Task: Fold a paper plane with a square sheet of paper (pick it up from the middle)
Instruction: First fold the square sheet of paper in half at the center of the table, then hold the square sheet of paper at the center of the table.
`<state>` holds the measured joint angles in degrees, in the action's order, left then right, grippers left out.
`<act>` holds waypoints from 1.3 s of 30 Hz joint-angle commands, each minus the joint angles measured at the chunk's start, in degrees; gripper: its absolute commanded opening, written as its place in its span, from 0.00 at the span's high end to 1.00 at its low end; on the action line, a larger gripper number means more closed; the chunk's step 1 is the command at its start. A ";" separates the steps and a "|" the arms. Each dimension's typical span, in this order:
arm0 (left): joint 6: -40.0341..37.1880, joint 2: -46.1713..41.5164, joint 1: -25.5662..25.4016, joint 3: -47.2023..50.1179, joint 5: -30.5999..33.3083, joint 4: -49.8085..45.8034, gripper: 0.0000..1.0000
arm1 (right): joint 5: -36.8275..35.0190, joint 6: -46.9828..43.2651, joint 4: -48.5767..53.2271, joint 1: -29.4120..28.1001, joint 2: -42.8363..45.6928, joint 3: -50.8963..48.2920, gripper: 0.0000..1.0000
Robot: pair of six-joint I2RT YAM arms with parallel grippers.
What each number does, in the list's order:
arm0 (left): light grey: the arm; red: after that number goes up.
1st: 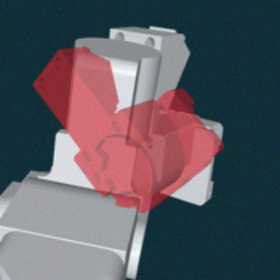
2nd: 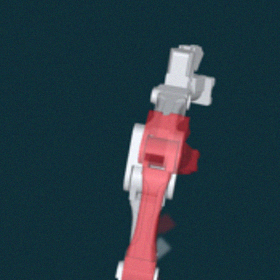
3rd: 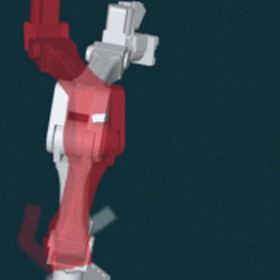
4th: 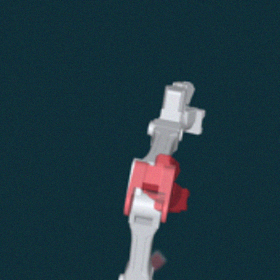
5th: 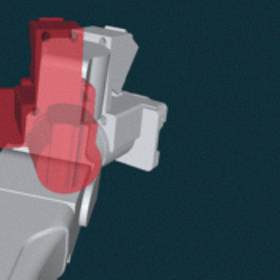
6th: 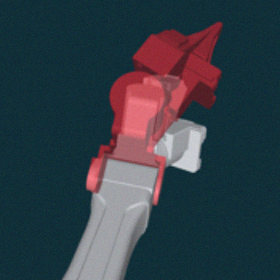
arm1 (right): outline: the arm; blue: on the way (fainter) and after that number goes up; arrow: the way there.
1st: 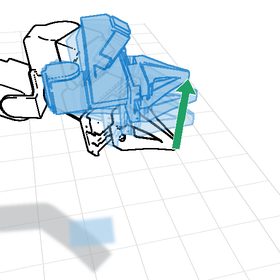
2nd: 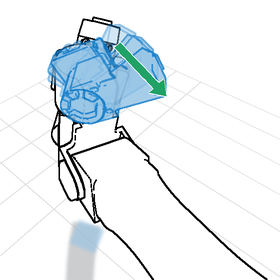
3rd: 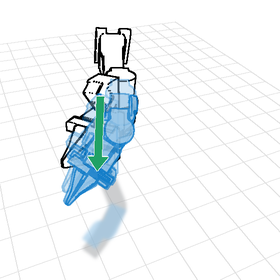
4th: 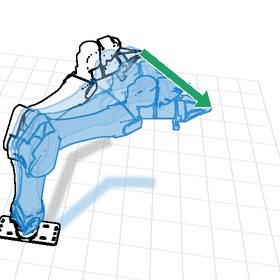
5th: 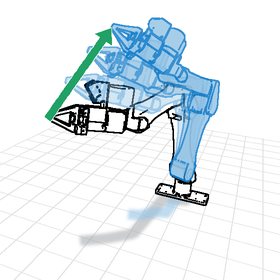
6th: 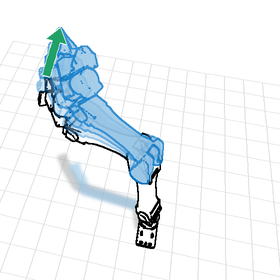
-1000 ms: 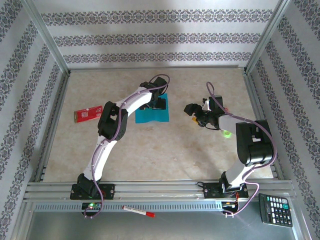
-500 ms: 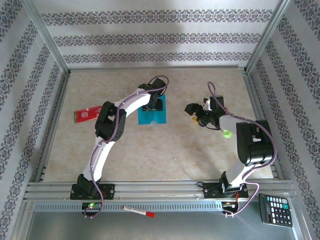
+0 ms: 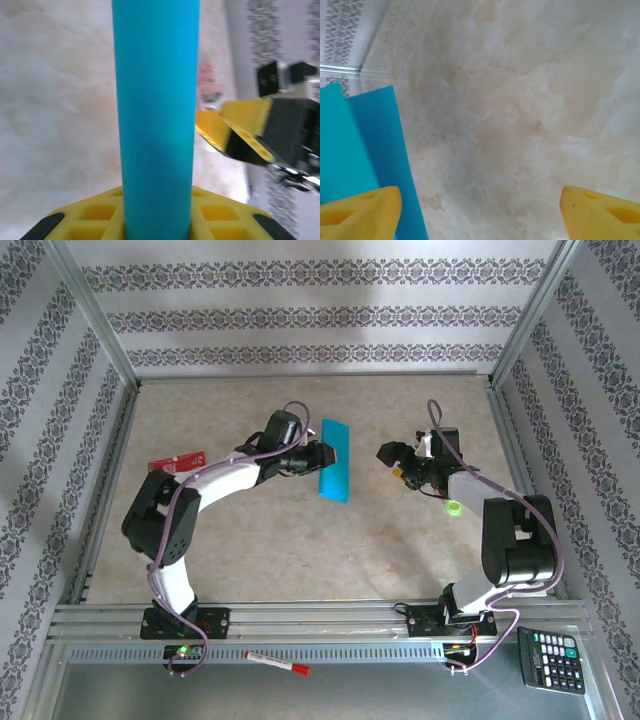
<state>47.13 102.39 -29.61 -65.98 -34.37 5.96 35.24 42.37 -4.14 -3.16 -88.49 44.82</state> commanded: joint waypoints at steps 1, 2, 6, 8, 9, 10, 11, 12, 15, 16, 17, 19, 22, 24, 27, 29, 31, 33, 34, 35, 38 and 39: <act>8.60 -0.43 1.53 7.46 -8.06 13.85 0.73 | 2.83 -4.41 2.00 -1.48 2.61 0.09 0.17; 9.00 -0.52 1.69 9.07 -8.16 14.77 0.73 | 3.03 -5.46 2.48 -2.36 3.12 0.11 0.17; 9.15 0.26 2.17 13.21 -9.57 16.12 0.73 | 2.23 -9.44 4.84 -7.11 4.73 0.51 0.17; 7.96 0.57 2.43 14.70 -10.10 15.71 0.73 | 1.54 -10.62 5.73 -9.66 5.00 0.69 0.17; 6.89 0.62 2.53 15.39 -10.02 14.56 0.73 | 1.14 -10.89 5.98 -10.76 5.07 0.71 0.18; 5.78 0.73 2.78 16.00 -9.93 13.13 0.73 | 0.60 -10.99 6.07 -12.11 4.85 0.76 0.18; 4.67 1.03 3.09 16.57 -9.88 11.77 0.73 | 0.16 -10.92 5.88 -13.45 4.51 0.95 0.19; 3.72 1.24 3.21 17.07 -9.75 10.78 0.73 | -0.20 -10.66 5.64 -14.69 3.95 1.24 0.19; 0.65 2.11 3.30 17.59 -8.60 6.64 0.73 | -1.17 -8.89 3.89 -17.64 1.87 1.71 0.21; -0.17 2.22 3.32 17.70 -8.03 5.73 0.73 | -1.26 -8.04 2.75 -18.31 1.29 1.67 0.22; -1.11 2.28 3.31 17.60 -7.15 3.96 0.73 | -1.36 -7.15 1.47 -19.07 0.72 1.60 0.23; -3.28 2.35 3.31 17.15 -5.46 0.99 0.73 | -1.99 -5.75 -0.41 -20.18 -0.29 1.36 0.24; -6.69 2.38 3.24 15.89 -3.22 -4.13 0.72 | -2.71 -3.81 -2.23 -21.16 -2.22 1.54 0.27; -8.66 2.25 3.19 15.29 -1.85 -6.66 0.71 | -3.00 -3.12 -2.27 -21.30 -3.47 2.04 0.28; -11.15 2.46 3.11 14.24 -0.54 -9.92 0.69 | -2.90 -2.00 -2.86 -21.36 -5.38 2.49 0.31; -12.08 2.46 2.91 13.96 0.64 -11.50 0.68 | -2.80 -1.17 -3.13 -21.62 -6.41 2.93 0.34; -13.22 2.45 2.47 13.59 2.02 -13.06 0.68 | -2.64 -0.60 -3.28 -22.06 -7.20 3.38 0.36; -14.41 2.76 1.96 13.08 3.44 -14.68 0.68 | -3.06 -0.06 -3.28 -22.33 -7.87 3.76 0.38; -14.69 2.93 1.77 12.88 4.03 -15.31 0.68 | -3.25 0.28 -3.27 -22.44 -8.22 3.95 0.39; -15.22 3.19 1.49 12.47 4.61 -16.13 0.68 | -3.40 0.61 -3.26 -22.43 -8.67 4.13 0.40; -16.40 3.83 0.83 11.72 6.11 -17.63 0.68 | -3.18 1.26 -3.16 -22.42 -9.97 4.79 0.44; -16.91 3.95 0.65 11.34 6.95 -18.64 0.68 | -3.10 1.31 -3.11 -22.42 -10.41 4.99 0.45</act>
<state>33.91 104.42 -28.49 -54.06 -33.45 -5.06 32.45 42.52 -6.37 -25.02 -97.43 48.23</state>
